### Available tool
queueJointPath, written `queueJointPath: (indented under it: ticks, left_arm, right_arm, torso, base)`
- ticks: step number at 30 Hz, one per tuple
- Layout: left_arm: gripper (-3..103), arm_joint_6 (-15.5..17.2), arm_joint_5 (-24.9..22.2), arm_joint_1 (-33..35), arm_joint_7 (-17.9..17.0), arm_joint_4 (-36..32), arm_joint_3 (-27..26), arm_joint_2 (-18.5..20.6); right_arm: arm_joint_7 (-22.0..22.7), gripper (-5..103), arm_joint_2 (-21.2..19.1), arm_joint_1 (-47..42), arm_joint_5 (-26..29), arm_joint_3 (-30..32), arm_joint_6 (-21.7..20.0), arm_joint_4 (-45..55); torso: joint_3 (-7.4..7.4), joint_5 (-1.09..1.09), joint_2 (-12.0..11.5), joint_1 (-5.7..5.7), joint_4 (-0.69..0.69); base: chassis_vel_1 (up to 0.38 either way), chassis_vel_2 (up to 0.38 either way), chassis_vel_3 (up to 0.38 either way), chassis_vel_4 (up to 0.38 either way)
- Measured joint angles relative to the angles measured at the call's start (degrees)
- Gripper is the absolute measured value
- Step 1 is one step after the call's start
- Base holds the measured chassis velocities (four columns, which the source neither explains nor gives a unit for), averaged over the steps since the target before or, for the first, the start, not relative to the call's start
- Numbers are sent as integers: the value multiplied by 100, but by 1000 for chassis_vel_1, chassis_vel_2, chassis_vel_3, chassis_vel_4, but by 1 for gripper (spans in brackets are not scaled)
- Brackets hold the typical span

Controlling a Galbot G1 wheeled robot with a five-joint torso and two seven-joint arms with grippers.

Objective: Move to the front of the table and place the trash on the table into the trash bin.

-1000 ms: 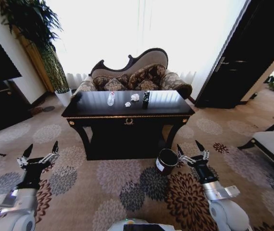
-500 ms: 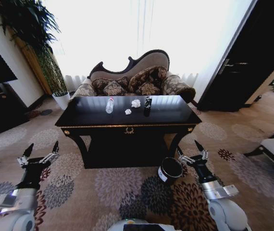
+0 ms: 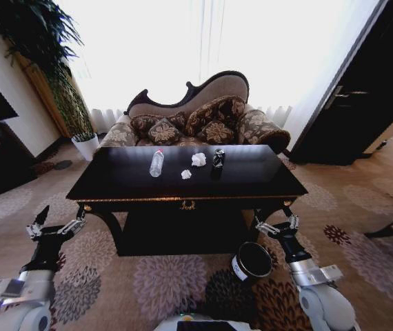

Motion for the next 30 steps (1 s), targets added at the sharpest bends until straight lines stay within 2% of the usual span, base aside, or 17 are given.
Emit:
queueJointPath:
  ticks: [12, 30]
  left_arm:
    - [100, -17, 15, 15, 10, -21, 3, -14]
    - [100, -24, 23, 54, 11, -86, -16, -56]
  right_arm:
    - [-85, 100, -4, 13, 158, 2, 229, 23]
    - [77, 100, -6, 33, 140, 55, 117, 205]
  torso:
    - [-2, 0, 2, -6, 0]
    - [0, 0, 0, -1, 1]
  base:
    - [-24, 44, 40, -37]
    - [0, 0, 0, 0]
